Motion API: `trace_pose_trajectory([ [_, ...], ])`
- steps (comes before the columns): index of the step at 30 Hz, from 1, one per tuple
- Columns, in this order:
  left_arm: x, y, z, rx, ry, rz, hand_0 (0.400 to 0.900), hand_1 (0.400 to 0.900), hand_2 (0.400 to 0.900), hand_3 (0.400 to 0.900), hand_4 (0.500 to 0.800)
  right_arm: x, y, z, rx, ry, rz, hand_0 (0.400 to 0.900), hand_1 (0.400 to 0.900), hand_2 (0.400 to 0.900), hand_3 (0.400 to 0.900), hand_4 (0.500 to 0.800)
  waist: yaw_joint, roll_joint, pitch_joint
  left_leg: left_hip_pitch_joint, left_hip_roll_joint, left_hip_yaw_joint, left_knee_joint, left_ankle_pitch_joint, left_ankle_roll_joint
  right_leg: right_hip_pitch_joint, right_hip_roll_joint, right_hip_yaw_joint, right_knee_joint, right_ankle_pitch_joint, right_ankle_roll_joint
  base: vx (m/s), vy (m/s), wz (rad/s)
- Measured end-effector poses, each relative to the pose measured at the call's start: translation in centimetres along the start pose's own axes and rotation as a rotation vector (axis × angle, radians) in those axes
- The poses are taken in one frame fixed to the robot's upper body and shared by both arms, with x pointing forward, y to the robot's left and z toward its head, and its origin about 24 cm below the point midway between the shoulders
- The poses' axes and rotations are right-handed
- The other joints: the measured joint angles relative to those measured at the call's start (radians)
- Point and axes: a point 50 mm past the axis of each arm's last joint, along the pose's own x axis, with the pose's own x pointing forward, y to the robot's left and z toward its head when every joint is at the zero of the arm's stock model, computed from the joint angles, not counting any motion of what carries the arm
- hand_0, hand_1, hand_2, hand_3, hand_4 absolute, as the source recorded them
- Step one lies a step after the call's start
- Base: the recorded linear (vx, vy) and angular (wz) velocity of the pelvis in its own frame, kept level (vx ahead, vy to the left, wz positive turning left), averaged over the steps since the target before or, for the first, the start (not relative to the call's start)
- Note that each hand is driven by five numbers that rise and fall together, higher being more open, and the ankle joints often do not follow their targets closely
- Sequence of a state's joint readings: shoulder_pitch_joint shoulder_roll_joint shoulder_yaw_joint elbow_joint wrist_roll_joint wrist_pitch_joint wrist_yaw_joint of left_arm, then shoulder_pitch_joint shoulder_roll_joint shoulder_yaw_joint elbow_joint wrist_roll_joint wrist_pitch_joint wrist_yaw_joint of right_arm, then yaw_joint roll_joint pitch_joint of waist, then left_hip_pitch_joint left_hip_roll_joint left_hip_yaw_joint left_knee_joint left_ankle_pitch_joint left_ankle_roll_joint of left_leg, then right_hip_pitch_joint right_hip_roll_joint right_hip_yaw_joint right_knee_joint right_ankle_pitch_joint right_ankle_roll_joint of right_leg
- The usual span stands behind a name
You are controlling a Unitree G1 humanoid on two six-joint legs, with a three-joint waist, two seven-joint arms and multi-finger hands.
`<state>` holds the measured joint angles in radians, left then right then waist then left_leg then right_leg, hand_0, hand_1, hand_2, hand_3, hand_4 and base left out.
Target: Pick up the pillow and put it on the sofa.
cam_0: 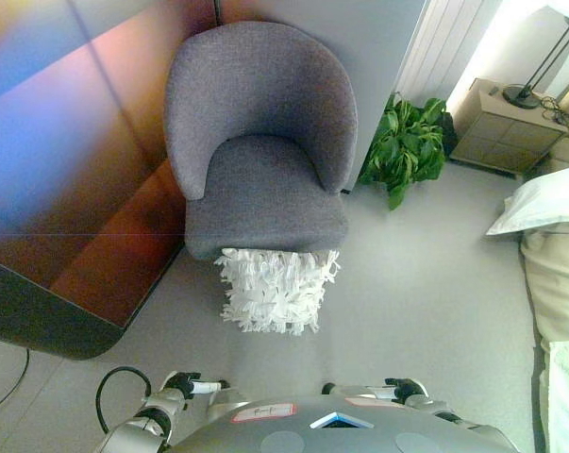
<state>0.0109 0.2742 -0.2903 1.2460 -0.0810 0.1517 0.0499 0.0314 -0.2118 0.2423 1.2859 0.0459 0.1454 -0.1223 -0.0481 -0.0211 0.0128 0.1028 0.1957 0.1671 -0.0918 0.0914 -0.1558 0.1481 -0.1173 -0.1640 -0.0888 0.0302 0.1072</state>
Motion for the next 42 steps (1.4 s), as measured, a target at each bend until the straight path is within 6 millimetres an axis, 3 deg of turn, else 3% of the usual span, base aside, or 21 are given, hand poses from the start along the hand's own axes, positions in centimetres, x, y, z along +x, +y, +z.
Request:
trace_pose_trajectory([
  [39,0.0,-0.3,0.5,0.010,-0.041,-0.037,0.900,0.900,0.900,0.900,0.800,0.0,0.1,0.1,-0.014,-0.001,0.025,0.900,0.900,0.900,0.900,0.800,-0.004,0.002,0.000,-0.008,0.005,0.001,0.010,0.000,0.002,-0.008,0.006,0.003,0.004,-0.004,0.006,0.01,-0.032,0.01],
  [41,0.0,-0.3,0.6,0.003,-0.048,-0.019,0.900,0.900,0.900,0.900,0.800,0.0,0.1,0.4,0.006,-0.007,0.024,0.900,0.900,0.900,0.900,0.800,-0.001,0.005,0.016,-0.024,0.015,-0.010,0.045,0.000,-0.002,-0.018,0.014,-0.001,0.023,-0.014,0.000,0.01,-0.177,-0.07],
  [42,0.0,0.0,1.3,-0.019,-0.074,0.000,0.900,0.900,0.900,0.900,0.800,0.0,0.0,1.1,0.014,-0.021,0.022,0.900,0.900,0.900,0.900,0.800,0.001,0.006,0.042,-0.058,0.031,-0.027,0.110,-0.020,-0.010,-0.049,0.028,-0.007,0.081,-0.046,-0.020,0.05,-0.147,-0.15],
])
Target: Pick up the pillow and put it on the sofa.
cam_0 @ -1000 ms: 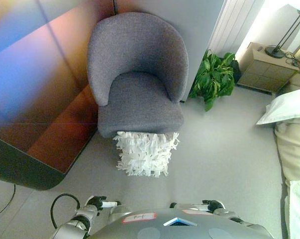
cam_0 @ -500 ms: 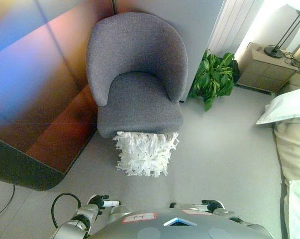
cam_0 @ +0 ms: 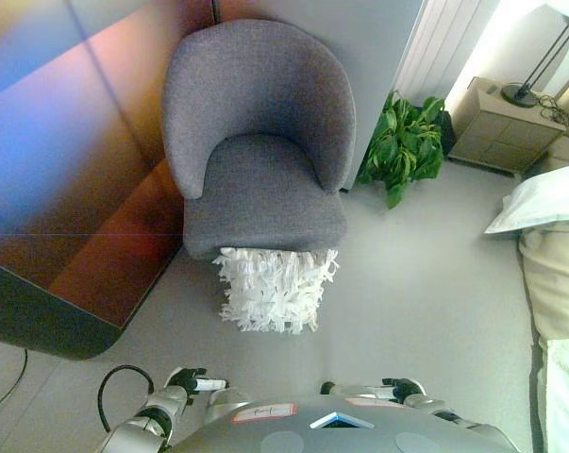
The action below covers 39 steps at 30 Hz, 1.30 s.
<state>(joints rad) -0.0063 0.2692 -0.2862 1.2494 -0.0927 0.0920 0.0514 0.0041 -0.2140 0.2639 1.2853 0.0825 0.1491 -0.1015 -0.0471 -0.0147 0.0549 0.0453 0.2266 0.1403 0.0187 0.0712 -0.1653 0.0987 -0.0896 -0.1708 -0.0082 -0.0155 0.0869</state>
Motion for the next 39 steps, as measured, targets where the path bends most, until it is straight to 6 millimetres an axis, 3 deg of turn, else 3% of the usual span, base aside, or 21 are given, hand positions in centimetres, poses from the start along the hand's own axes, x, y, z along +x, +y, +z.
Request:
trace_pose_trajectory([
  [1,0.0,0.2,0.2,-0.018,-0.010,0.016,0.900,0.900,0.900,0.900,0.800,0.0,-0.1,0.4,0.002,-0.012,-0.001,0.900,0.900,0.900,0.900,0.800,0.000,-0.001,0.021,-0.051,0.011,-0.007,0.081,-0.008,-0.002,-0.027,0.010,-0.002,0.060,-0.023,-0.007,0.11,-0.080,-0.11],
  [4,0.0,0.7,3.4,-0.091,-0.123,0.037,0.900,0.900,0.900,0.900,0.800,0.0,-1.1,1.3,-0.004,-0.021,-0.027,0.900,0.900,0.900,0.900,0.800,0.031,-0.026,0.094,-0.164,0.013,0.005,0.286,0.011,-0.005,-0.027,-0.001,0.047,0.076,-0.035,-0.046,0.27,0.045,0.01],
  [6,0.0,0.0,3.6,-0.122,-0.132,0.019,0.900,0.900,0.900,0.900,0.800,0.1,-2.2,0.5,-0.013,0.017,-0.055,0.900,0.900,0.900,0.900,0.800,0.026,-0.009,0.101,-0.154,-0.013,0.099,0.212,-0.015,-0.005,-0.016,-0.019,0.023,0.065,-0.034,-0.047,0.46,0.109,0.05],
  [8,0.0,-0.7,3.1,-0.156,-0.113,0.005,0.900,0.900,0.900,0.900,0.800,0.1,-3.0,-0.5,-0.021,0.047,-0.070,0.900,0.900,0.900,0.900,0.800,0.029,0.014,0.112,-0.108,-0.057,0.151,0.081,-0.019,-0.008,0.000,-0.024,0.009,0.030,-0.033,-0.044,0.52,0.128,0.04],
  [9,0.1,-1.0,2.3,-0.190,-0.085,0.006,0.900,0.900,0.900,0.900,0.800,0.1,-2.8,-0.9,-0.020,0.063,-0.064,0.900,0.900,0.900,0.900,0.800,0.044,0.026,0.113,-0.087,-0.062,0.157,0.025,0.001,0.044,0.026,-0.004,-0.003,0.022,-0.028,-0.038,0.48,0.136,0.08],
  [11,0.1,0.3,1.6,-0.212,-0.087,0.049,0.900,0.900,0.900,0.900,0.800,0.0,-0.6,-1.8,-0.002,0.089,0.003,0.900,0.900,0.900,0.900,0.800,0.056,-0.007,0.122,-0.072,-0.041,0.190,0.015,0.011,0.061,0.026,0.034,-0.083,0.177,-0.116,-0.066,0.46,0.152,0.08],
  [12,0.0,1.2,1.5,-0.230,-0.104,0.077,0.900,0.900,0.900,0.900,0.800,0.0,0.4,-2.2,0.013,0.096,0.029,0.900,0.900,0.900,0.900,0.800,0.074,-0.056,0.116,-0.084,-0.050,0.226,0.060,0.019,0.068,0.061,0.026,-0.086,0.123,-0.157,-0.075,0.50,0.212,-0.04],
  [13,0.0,1.4,2.0,-0.272,-0.123,0.088,0.900,0.900,0.900,0.900,0.800,0.0,0.6,-2.1,0.026,0.085,0.029,0.900,0.900,0.900,0.900,0.800,0.079,-0.056,0.128,-0.122,-0.028,0.229,0.150,-0.006,0.096,0.103,0.043,-0.076,0.081,-0.140,-0.075,0.53,0.225,-0.15],
  [15,0.0,1.5,2.6,-0.281,-0.137,0.094,0.900,0.900,0.900,0.900,0.800,0.0,0.4,-2.0,0.033,0.086,0.023,0.900,0.900,0.900,0.900,0.800,0.083,-0.054,0.131,-0.177,-0.020,0.224,0.197,-0.036,0.076,0.127,0.047,-0.044,0.065,-0.157,-0.077,0.50,0.163,-0.14],
  [16,0.0,1.4,2.6,-0.282,-0.138,0.092,0.900,0.900,0.900,0.900,0.800,0.0,0.2,-1.6,0.042,0.070,0.018,0.900,0.900,0.900,0.900,0.800,0.086,-0.056,0.132,-0.183,-0.024,0.222,0.199,-0.033,0.077,0.135,0.043,-0.025,0.067,-0.166,-0.073,0.52,0.152,-0.05],
  [19,0.0,2.1,3.3,-0.289,-0.149,0.108,0.900,0.900,0.900,0.900,0.800,0.0,0.6,-0.1,0.053,0.023,0.030,0.900,0.900,0.900,0.900,0.800,0.084,-0.081,0.134,-0.197,-0.046,0.237,0.255,-0.078,0.148,0.148,0.008,0.007,0.076,-0.186,-0.039,0.42,0.192,0.11],
  [20,0.0,2.4,3.4,-0.291,-0.149,0.116,0.900,0.900,0.900,0.900,0.800,0.0,0.8,0.8,0.053,-0.008,0.037,0.900,0.900,0.900,0.900,0.800,0.087,-0.097,0.142,-0.177,-0.050,0.260,0.258,-0.078,0.169,0.134,-0.005,-0.013,0.112,-0.186,-0.029,0.45,0.255,0.16],
  [22,0.0,3.1,3.1,-0.308,-0.132,0.120,0.900,0.900,0.900,0.900,0.800,-0.1,1.1,2.5,0.056,-0.065,0.043,0.900,0.900,0.900,0.900,0.800,0.092,-0.105,0.146,-0.168,-0.032,0.266,0.296,-0.108,0.175,0.123,-0.006,-0.070,0.164,-0.151,0.001,0.45,0.259,0.09],
  [24,0.0,3.2,3.2,-0.276,-0.134,0.113,0.900,0.900,0.900,0.900,0.800,-0.1,0.9,3.1,0.059,-0.092,0.030,0.900,0.900,0.900,0.900,0.800,0.097,-0.104,0.135,-0.157,-0.041,0.265,0.292,-0.168,0.169,0.097,-0.023,-0.091,0.239,-0.147,0.004,0.42,0.226,0.13],
  [27,0.0,3.0,3.9,-0.223,-0.155,0.089,0.900,0.900,0.900,0.900,0.800,-0.1,0.4,3.0,0.062,-0.104,0.003,0.900,0.900,0.900,0.900,0.800,0.103,-0.120,0.121,-0.117,-0.096,0.278,0.234,-0.174,0.204,-0.006,-0.104,-0.083,0.470,-0.149,0.018,0.35,0.092,0.07],
  [29,0.0,3.1,3.2,-0.191,-0.134,0.088,0.900,0.900,0.900,0.900,0.800,-0.1,0.5,2.4,0.060,-0.100,0.006,0.900,0.900,0.900,0.900,0.800,0.103,-0.115,0.114,-0.071,-0.128,0.280,0.187,-0.164,0.224,-0.057,-0.160,-0.097,0.585,-0.141,0.034,0.23,-0.150,0.08],
  [31,0.0,3.3,3.0,-0.154,-0.118,0.095,0.900,0.900,0.900,0.900,0.800,-0.1,0.5,2.2,0.065,-0.105,0.002,0.900,0.900,0.900,0.900,0.800,0.102,-0.082,0.092,-0.064,-0.121,0.274,0.150,-0.159,0.226,-0.104,-0.169,-0.122,0.523,-0.142,0.031,0.16,-0.304,0.27],
  [32,0.0,3.4,2.9,-0.140,-0.115,0.101,0.900,0.900,0.900,0.900,0.800,-0.1,0.2,2.3,0.066,-0.112,-0.005,0.900,0.900,0.900,0.900,0.800,0.094,-0.066,0.084,-0.060,-0.118,0.270,0.124,-0.147,0.226,-0.116,-0.167,-0.136,0.405,-0.140,0.032,0.13,-0.376,0.37],
  [34,0.0,3.8,2.7,-0.137,-0.104,0.117,0.900,0.900,0.900,0.900,0.800,-0.1,-0.2,2.6,0.073,-0.126,-0.023,0.900,0.900,0.900,0.900,0.800,0.065,-0.048,0.081,-0.060,-0.111,0.245,0.107,-0.139,0.220,-0.130,-0.172,-0.136,0.206,-0.107,0.061,0.17,-0.432,0.29],
  [35,0.0,4.1,2.5,-0.137,-0.099,0.130,0.900,0.900,0.900,0.900,0.800,-0.1,-0.2,2.8,0.073,-0.135,-0.027,0.900,0.900,0.900,0.900,0.800,0.057,-0.053,0.077,-0.064,-0.111,0.246,0.107,-0.140,0.215,-0.144,-0.190,-0.128,0.120,-0.047,0.089,0.19,-0.413,0.18],
  [39,-0.1,4.6,1.9,-0.150,-0.094,0.159,0.900,0.900,0.900,0.900,0.800,-0.2,-0.2,3.7,0.070,-0.169,-0.029,0.900,0.900,0.900,0.900,0.800,0.044,-0.092,0.073,-0.077,-0.100,0.212,0.161,-0.166,0.172,-0.210,-0.278,-0.105,0.045,0.134,0.116,0.23,-0.535,0.12],
])
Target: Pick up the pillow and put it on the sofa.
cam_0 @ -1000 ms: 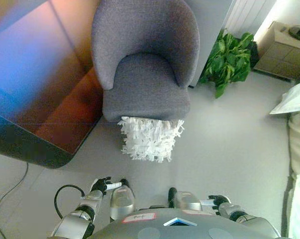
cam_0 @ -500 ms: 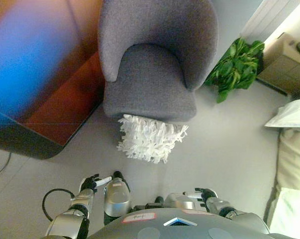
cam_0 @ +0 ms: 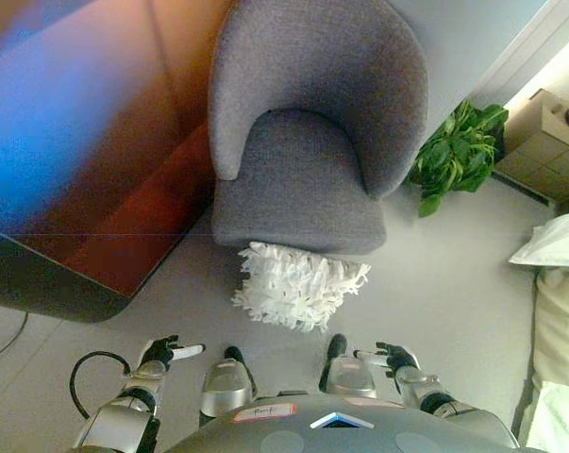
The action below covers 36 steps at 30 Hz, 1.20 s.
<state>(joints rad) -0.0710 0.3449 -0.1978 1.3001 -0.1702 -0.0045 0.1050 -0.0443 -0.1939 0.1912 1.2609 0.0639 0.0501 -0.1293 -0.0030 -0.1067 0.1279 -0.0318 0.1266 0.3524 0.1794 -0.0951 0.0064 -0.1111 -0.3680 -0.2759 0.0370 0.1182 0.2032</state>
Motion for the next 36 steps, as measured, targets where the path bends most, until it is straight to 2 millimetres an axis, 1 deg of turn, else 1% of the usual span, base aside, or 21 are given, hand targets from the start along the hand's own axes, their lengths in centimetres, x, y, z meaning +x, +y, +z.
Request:
trace_pose_trajectory([
  [1,0.0,0.0,0.0,-0.003,-0.002,0.001,0.900,0.900,0.900,0.900,0.800,0.0,0.0,0.2,-0.016,-0.005,0.000,0.900,0.900,0.900,0.900,0.800,0.006,-0.006,0.003,-0.006,0.018,-0.010,0.031,-0.015,-0.015,-0.004,-0.008,0.000,0.013,0.011,-0.001,0.17,-0.542,0.57],
  [2,0.0,0.1,-0.1,-0.003,-0.012,0.002,0.900,0.900,0.900,0.900,0.800,0.0,0.1,0.2,-0.048,-0.008,0.001,0.900,0.900,0.900,0.900,0.800,0.006,-0.010,0.005,-0.020,0.049,-0.024,0.080,-0.037,-0.034,-0.007,0.001,0.006,0.034,0.011,-0.002,0.12,-0.415,0.72],
  [3,-0.1,0.0,-0.7,-0.003,-0.002,-0.004,0.900,0.900,0.900,0.900,0.800,0.0,0.1,0.7,-0.070,-0.024,-0.001,0.900,0.900,0.900,0.900,0.800,0.015,-0.016,0.009,-0.046,0.075,-0.054,0.135,-0.048,-0.066,-0.008,0.017,0.024,0.064,0.009,0.001,0.19,-0.415,0.76],
  [4,0.0,0.6,0.1,-0.002,-0.033,0.007,0.900,0.900,0.900,0.900,0.800,0.0,0.1,1.2,-0.101,-0.047,-0.012,0.900,0.900,0.900,0.900,0.800,0.006,-0.018,0.024,-0.097,0.110,-0.106,0.224,-0.089,-0.089,-0.006,0.038,0.059,0.146,0.014,-0.020,0.16,-0.200,0.54],
  [5,0.0,1.0,0.2,-0.010,-0.050,0.012,0.900,0.900,0.900,0.900,0.800,0.0,0.5,2.0,-0.158,-0.090,-0.025,0.900,0.900,0.900,0.900,0.800,0.006,-0.037,0.044,-0.126,0.131,-0.142,0.293,-0.114,-0.123,-0.007,0.034,0.036,0.226,-0.035,-0.004,0.14,-0.183,0.51],
  [6,0.0,1.1,0.6,-0.052,-0.076,0.017,0.900,0.900,0.900,0.900,0.800,0.0,0.3,2.9,-0.237,-0.129,-0.054,0.900,0.900,0.900,0.900,0.800,0.025,-0.029,0.062,-0.149,0.164,-0.162,0.332,-0.128,-0.149,-0.006,0.042,0.019,0.257,-0.118,-0.004,0.11,-0.106,0.55],
  [7,0.0,0.6,1.7,-0.074,-0.112,0.000,0.900,0.900,0.900,0.900,0.800,0.0,-0.6,3.7,-0.300,-0.157,-0.099,0.900,0.900,0.900,0.900,0.800,0.029,-0.002,0.085,-0.159,0.203,-0.184,0.352,-0.132,-0.167,-0.012,0.055,-0.010,0.299,-0.153,-0.029,0.07,-0.100,0.59],
  [8,0.0,-0.1,2.0,-0.082,-0.121,-0.025,0.900,0.900,0.900,0.900,0.800,0.0,-1.6,4.4,-0.364,-0.185,-0.140,0.900,0.900,0.900,0.900,0.800,0.033,0.022,0.096,-0.161,0.225,-0.187,0.338,-0.119,-0.165,-0.017,0.050,-0.021,0.335,-0.180,-0.030,0.09,-0.081,0.58],
  [10,-0.1,-1.3,2.5,-0.088,-0.134,-0.066,0.900,0.900,0.900,0.900,0.800,0.0,-3.4,4.3,-0.442,-0.195,-0.191,0.900,0.900,0.900,0.900,0.800,0.016,0.037,0.100,-0.159,0.231,-0.206,0.299,-0.099,-0.170,-0.033,0.038,-0.020,0.395,-0.236,-0.034,0.06,-0.056,0.48],
  [12,-0.2,-2.5,2.0,-0.096,-0.119,-0.098,0.900,0.900,0.900,0.900,0.800,0.0,-5.3,4.6,-0.498,-0.202,-0.239,0.900,0.900,0.900,0.900,0.800,0.012,0.067,0.089,-0.157,0.250,-0.244,0.282,-0.095,-0.176,-0.058,0.034,-0.040,0.438,-0.254,-0.044,0.05,-0.039,0.33],
  [13,-0.3,-2.8,2.0,-0.097,-0.116,-0.108,0.900,0.900,0.900,0.900,0.800,-0.1,-6.1,5.0,-0.535,-0.219,-0.266,0.900,0.900,0.900,0.900,0.800,0.010,0.078,0.085,-0.155,0.259,-0.251,0.260,-0.076,-0.191,-0.073,0.031,-0.040,0.461,-0.261,-0.041,0.04,-0.039,0.24],
  [14,-0.3,-2.9,1.9,-0.094,-0.112,-0.112,0.900,0.900,0.900,0.900,0.800,-0.2,-6.6,5.5,-0.567,-0.239,-0.284,0.900,0.900,0.900,0.900,0.800,0.003,0.081,0.090,-0.154,0.255,-0.252,0.249,-0.045,-0.231,-0.080,0.018,-0.034,0.488,-0.278,-0.035,0.00,-0.021,0.19],
  [15,-0.2,-2.9,2.3,-0.090,-0.118,-0.113,0.900,0.900,0.900,0.900,0.800,-0.3,-6.7,5.7,-0.589,-0.249,-0.294,0.900,0.900,0.900,0.900,0.800,0.006,0.072,0.096,-0.157,0.246,-0.254,0.248,-0.039,-0.249,-0.087,0.009,-0.020,0.503,-0.287,-0.030,-0.04,-0.011,0.12],
  [17,-0.2,-2.4,2.9,-0.083,-0.130,-0.103,0.900,0.900,0.900,0.900,0.800,-0.5,-6.4,7.1,-0.605,-0.303,-0.296,0.900,0.900,0.900,0.900,0.800,0.008,0.060,0.111,-0.182,0.234,-0.276,0.272,-0.038,-0.255,-0.111,0.003,0.014,0.525,-0.295,-0.024,-0.06,-0.001,0.08],
  [19,-0.1,-1.8,4.0,-0.090,-0.153,-0.094,0.900,0.900,0.900,0.900,0.800,-0.9,-6.3,9.6,-0.628,-0.380,-0.310,0.900,0.900,0.900,0.900,0.800,0.012,0.065,0.133,-0.242,0.231,-0.300,0.319,-0.041,-0.254,-0.154,-0.005,0.032,0.559,-0.299,-0.020,-0.09,0.005,0.07],
  [23,-0.2,-1.5,6.9,-0.151,-0.220,-0.097,0.900,0.900,0.900,0.900,0.800,-2.6,-7.8,16.6,-0.667,-0.529,-0.376,0.900,0.900,0.900,0.900,0.800,0.042,0.121,0.205,-0.352,0.226,-0.332,0.433,-0.049,-0.252,-0.255,-0.047,0.054,0.678,-0.320,-0.020,-0.11,0.007,0.10],
  [26,-0.4,-1.5,8.5,-0.214,-0.261,-0.110,0.900,0.900,0.900,0.900,0.800,-4.3,-9.1,20.9,-0.668,-0.582,-0.403,0.900,0.900,0.900,0.900,0.800,0.057,0.151,0.234,-0.450,0.221,-0.354,0.514,-0.051,-0.250,-0.354,-0.074,0.087,0.767,-0.334,-0.022,-0.12,0.069,0.10],
  [28,-0.5,-1.5,9.4,-0.255,-0.283,-0.124,0.900,0.900,0.900,0.900,0.800,-5.1,-9.7,22.8,-0.652,-0.592,-0.403,0.900,0.900,0.900,0.900,0.800,0.069,0.162,0.242,-0.511,0.211,-0.370,0.564,-0.057,-0.248,-0.417,-0.086,0.114,0.811,-0.335,-0.020,-0.08,0.095,0.06],
  [30,-0.7,-1.5,10.4,-0.283,-0.312,-0.138,0.900,0.900,0.900,0.900,0.800,-6.0,-10.5,24.3,-0.651,-0.596,-0.402,0.900,0.900,0.900,0.900,0.800,0.077,0.174,0.252,-0.567,0.195,-0.396,0.612,-0.066,-0.245,-0.467,-0.093,0.136,0.845,-0.335,-0.021,-0.05,0.075,0.06],
  [32,-0.8,-1.6,11.2,-0.294,-0.341,-0.151,0.900,0.900,0.900,0.900,0.800,-6.3,-11.0,24.8,-0.646,-0.588,-0.398,0.900,0.900,0.900,0.900,0.800,0.099,0.179,0.256,-0.602,0.187,-0.404,0.648,-0.072,-0.241,-0.502,-0.100,0.154,0.873,-0.335,-0.021,-0.03,0.084,0.05],
  [36,-0.9,-1.4,11.4,-0.343,-0.362,-0.163,0.900,0.900,0.900,0.900,0.800,-7.5,-11.1,26.8,-0.655,-0.604,-0.394,0.900,0.900,0.900,0.900,0.800,0.096,0.192,0.259,-0.664,0.182,-0.420,0.705,-0.081,-0.236,-0.561,-0.101,0.184,0.910,-0.338,-0.013,-0.01,0.093,0.02],
])
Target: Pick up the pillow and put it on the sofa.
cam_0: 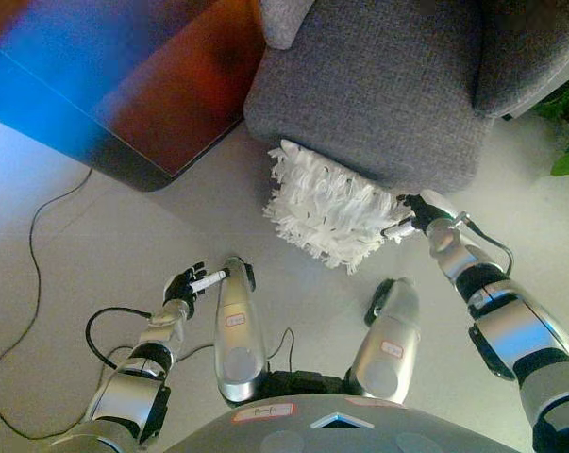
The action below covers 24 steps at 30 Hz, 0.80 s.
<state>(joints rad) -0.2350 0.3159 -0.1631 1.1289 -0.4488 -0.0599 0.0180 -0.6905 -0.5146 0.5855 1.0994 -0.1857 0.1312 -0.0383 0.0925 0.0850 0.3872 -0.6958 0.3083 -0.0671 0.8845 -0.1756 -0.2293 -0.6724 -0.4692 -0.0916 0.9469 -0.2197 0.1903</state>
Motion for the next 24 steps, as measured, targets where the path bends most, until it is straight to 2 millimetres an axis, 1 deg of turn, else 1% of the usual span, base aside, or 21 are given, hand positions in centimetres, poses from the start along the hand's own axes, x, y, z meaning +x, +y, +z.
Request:
trace_pose_trajectory([
  [3,0.0,0.0,0.2,-0.007,-0.020,-0.008,0.900,0.900,0.900,0.900,0.800,0.1,-1.1,0.8,0.004,-0.009,-0.014,0.900,0.900,0.900,0.900,0.800,0.004,0.013,-0.004,-0.038,-0.003,-0.015,0.020,-0.005,-0.008,-0.039,0.000,0.007,0.019,0.000,0.000,-0.02,0.080,0.05],
  [6,0.0,0.2,0.2,-0.041,-0.021,0.001,0.900,0.900,0.900,0.900,0.800,0.2,-2.3,0.5,0.004,0.004,-0.031,0.900,0.900,0.900,0.900,0.800,0.019,0.023,-0.008,-0.074,-0.006,-0.026,0.037,-0.005,-0.009,-0.082,0.000,0.014,0.038,0.000,0.000,-0.04,0.067,0.06],
  [7,-0.1,0.7,-0.3,-0.038,-0.001,0.017,0.900,0.900,0.900,0.900,0.800,0.2,-2.7,0.5,0.002,0.007,-0.039,0.900,0.900,0.900,0.900,0.800,0.022,0.024,-0.009,-0.089,-0.011,-0.036,0.043,-0.006,-0.009,-0.098,-0.001,0.016,0.046,0.000,0.000,-0.06,0.066,0.07],
  [8,-0.3,1.3,-1.3,-0.035,0.033,0.034,0.900,0.900,0.900,0.900,0.800,0.2,-3.2,0.5,-0.002,0.006,-0.049,0.900,0.900,0.900,0.900,0.800,0.021,0.024,-0.009,-0.106,-0.016,-0.042,0.049,-0.006,-0.009,-0.116,-0.001,0.020,0.054,0.000,0.000,0.00,0.065,0.06],
  [9,-0.7,1.9,-2.6,-0.033,0.085,0.057,0.900,0.900,0.900,0.900,0.800,0.2,-3.8,0.6,-0.015,0.010,-0.061,0.900,0.900,0.900,0.900,0.800,0.022,0.025,-0.009,-0.126,-0.020,-0.043,0.060,-0.007,-0.011,-0.138,-0.005,0.026,0.066,0.001,0.000,0.00,0.061,0.06],
  [12,-2.2,3.4,-7.1,-0.032,0.247,0.108,0.900,0.900,0.900,0.900,0.800,0.2,-5.1,0.5,-0.028,0.032,-0.090,0.900,0.900,0.900,0.900,0.800,0.027,0.041,0.001,-0.163,-0.029,-0.052,0.100,-0.022,-0.010,-0.165,-0.022,0.035,0.102,-0.005,0.009,-0.04,0.048,0.06],
  [14,-3.2,4.1,-9.1,-0.038,0.311,0.128,0.900,0.900,0.900,0.900,0.800,0.2,-6.2,0.8,-0.026,0.042,-0.116,0.900,0.900,0.900,0.900,0.800,0.040,0.053,0.009,-0.188,-0.032,-0.056,0.122,-0.027,-0.008,-0.187,-0.024,0.042,0.114,-0.006,0.011,-0.04,0.042,0.03],
  [15,-3.5,4.3,-9.7,-0.039,0.327,0.134,0.900,0.900,0.900,0.900,0.800,0.2,-7.0,0.9,-0.023,0.051,-0.134,0.900,0.900,0.900,0.900,0.800,0.049,0.060,0.015,-0.202,-0.034,-0.060,0.134,-0.028,-0.008,-0.198,-0.029,0.044,0.124,-0.006,0.010,-0.02,0.033,0.01],
  [19,-4.0,4.5,-10.6,-0.040,0.350,0.136,0.900,0.900,0.900,0.900,0.800,0.1,-8.5,1.8,-0.024,0.045,-0.179,0.900,0.900,0.900,0.900,0.800,0.076,0.071,0.024,-0.247,-0.036,-0.067,0.169,-0.031,-0.008,-0.237,-0.034,0.054,0.151,-0.010,0.017,-0.01,0.040,0.00],
  [22,-4.0,4.5,-10.6,-0.049,0.341,0.133,0.900,0.900,0.900,0.900,0.800,-0.1,-9.8,3.0,-0.043,0.028,-0.214,0.900,0.900,0.900,0.900,0.800,0.080,0.074,0.029,-0.281,-0.043,-0.076,0.189,-0.030,-0.006,-0.264,-0.035,0.061,0.162,-0.010,0.017,-0.01,0.067,0.03],
  [24,-3.9,4.4,-10.4,-0.081,0.330,0.129,0.900,0.900,0.900,0.900,0.800,-0.2,-10.8,3.9,-0.054,0.023,-0.237,0.900,0.900,0.900,0.900,0.800,0.083,0.075,0.029,-0.303,-0.052,-0.077,0.199,-0.029,-0.004,-0.291,-0.035,0.077,0.171,-0.009,0.017,-0.03,0.056,0.02],
])
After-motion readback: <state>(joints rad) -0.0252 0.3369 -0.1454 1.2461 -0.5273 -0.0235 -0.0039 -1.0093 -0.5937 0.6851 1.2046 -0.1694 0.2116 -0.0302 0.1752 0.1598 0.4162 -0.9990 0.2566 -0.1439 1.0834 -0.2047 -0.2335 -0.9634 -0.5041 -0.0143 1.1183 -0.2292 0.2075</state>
